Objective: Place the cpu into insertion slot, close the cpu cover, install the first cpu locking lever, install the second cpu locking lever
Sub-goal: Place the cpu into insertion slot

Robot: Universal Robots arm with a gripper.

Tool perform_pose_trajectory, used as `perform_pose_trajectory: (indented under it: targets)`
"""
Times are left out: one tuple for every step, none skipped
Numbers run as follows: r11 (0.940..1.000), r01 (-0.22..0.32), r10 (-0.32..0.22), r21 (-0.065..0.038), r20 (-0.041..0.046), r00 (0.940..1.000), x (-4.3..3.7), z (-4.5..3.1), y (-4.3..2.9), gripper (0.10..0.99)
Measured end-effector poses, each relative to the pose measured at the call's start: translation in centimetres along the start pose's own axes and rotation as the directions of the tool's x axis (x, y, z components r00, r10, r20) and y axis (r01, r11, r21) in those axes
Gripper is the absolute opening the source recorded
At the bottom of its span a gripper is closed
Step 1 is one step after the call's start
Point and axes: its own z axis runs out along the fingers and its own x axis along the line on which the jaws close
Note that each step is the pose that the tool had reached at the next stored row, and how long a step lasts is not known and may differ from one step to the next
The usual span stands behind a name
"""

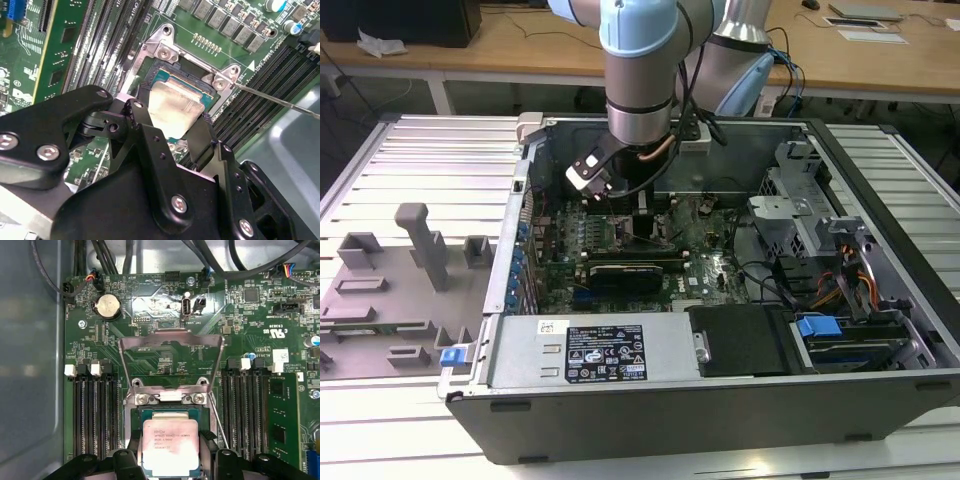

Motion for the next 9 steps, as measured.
perform_pose_trajectory:
  targets:
    - [1.0,0.0,0.0,0.0,0.0001,1.0,0.0,0.08,-0.01,0.541]
    - [1.0,0.0,0.0,0.0,0.0001,1.0,0.01,0.17,-0.03,0.541]
    - [1.0,0.0,0.0,0.0,0.0002,1.0,0.0,0.2,-0.03,0.541]
    - [1.0,0.0,0.0,0.0,0.0003,1.0,0.0,0.19,-0.03,0.541]
    - [1.0,0.0,0.0,0.0,0.0004,1.0,0.0,0.2,-0.03,0.541]
    - [1.0,0.0,0.0,0.0,0.0003,1.0,0.0,0.2,-0.03,0.541]
    - [1.0,0.0,0.0,0.0,0.0002,1.0,0.01,0.21,-0.03,0.541]
    - [1.0,0.0,0.0,0.0,0.0002,1.0,0.01,0.21,-0.03,0.541]
    - [1.0,0.0,0.0,0.0,0.0002,1.0,0.01,0.21,-0.03,0.553]
